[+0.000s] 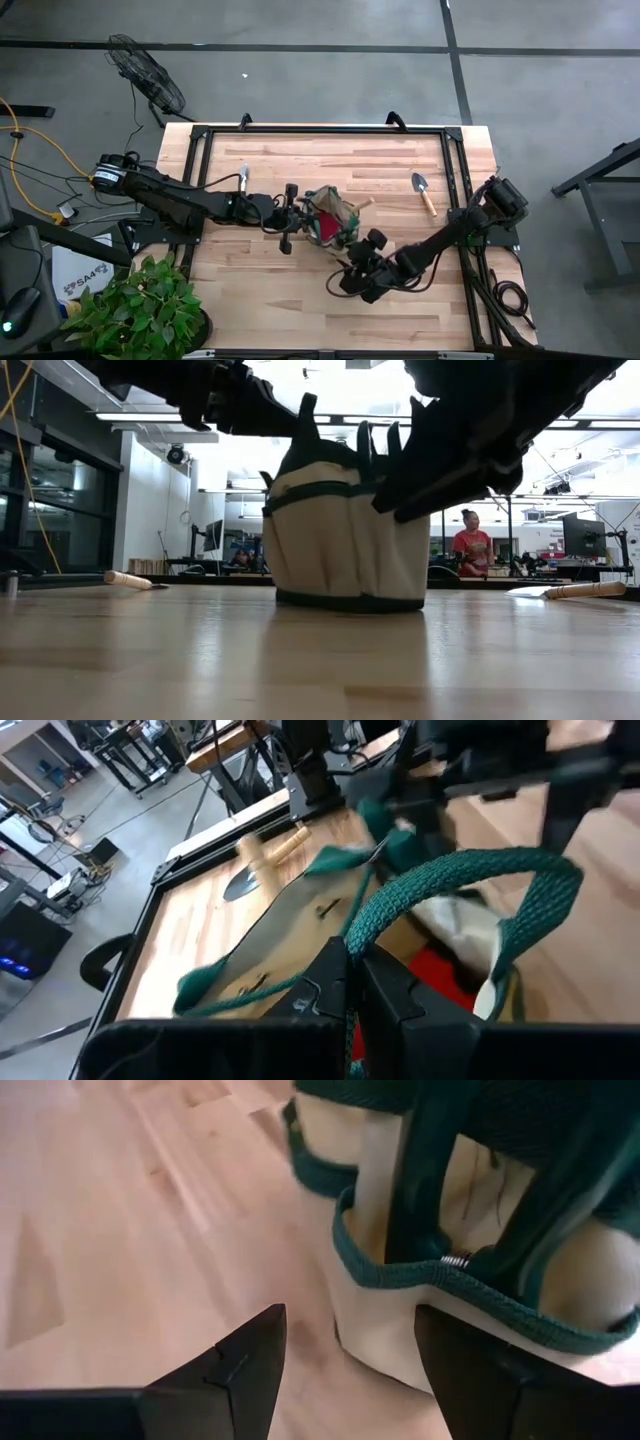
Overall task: Pick & Place Garden tools in Gardening bag
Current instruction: Adjust the light brown gardening bag
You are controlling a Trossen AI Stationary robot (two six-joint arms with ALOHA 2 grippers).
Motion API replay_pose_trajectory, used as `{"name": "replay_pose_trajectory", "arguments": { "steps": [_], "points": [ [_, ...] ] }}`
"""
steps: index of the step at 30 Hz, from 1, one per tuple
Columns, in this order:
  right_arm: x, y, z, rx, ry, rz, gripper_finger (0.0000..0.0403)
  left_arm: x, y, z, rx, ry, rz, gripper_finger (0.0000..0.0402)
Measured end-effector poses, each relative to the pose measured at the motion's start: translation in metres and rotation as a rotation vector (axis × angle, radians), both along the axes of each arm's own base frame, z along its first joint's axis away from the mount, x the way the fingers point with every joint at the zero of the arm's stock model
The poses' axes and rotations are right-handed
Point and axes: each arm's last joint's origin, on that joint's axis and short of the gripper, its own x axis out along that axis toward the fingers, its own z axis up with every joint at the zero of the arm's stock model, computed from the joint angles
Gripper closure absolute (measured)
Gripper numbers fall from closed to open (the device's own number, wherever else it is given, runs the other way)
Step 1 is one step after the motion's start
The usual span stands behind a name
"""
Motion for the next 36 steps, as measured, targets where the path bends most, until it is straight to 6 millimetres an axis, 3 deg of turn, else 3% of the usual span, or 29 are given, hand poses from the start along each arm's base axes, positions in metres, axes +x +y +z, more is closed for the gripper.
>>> {"name": "replay_pose_trajectory", "arguments": {
  "steps": [13,27,36],
  "points": [
    [0.010,-0.042,-0.004,-0.069,0.078,-0.135,0.0188,0.016,-0.001,-0.011,-0.012,-0.074,0.027,0.0401],
    [0.019,-0.091,-0.007,-0.106,0.163,-0.256,0.0188,0.015,0.004,-0.011,0.036,-0.087,0.223,0.0401],
    [0.022,-0.110,-0.007,-0.125,0.192,-0.283,0.0188,0.014,0.009,-0.011,0.079,-0.098,0.407,0.0400]
  ]
}}
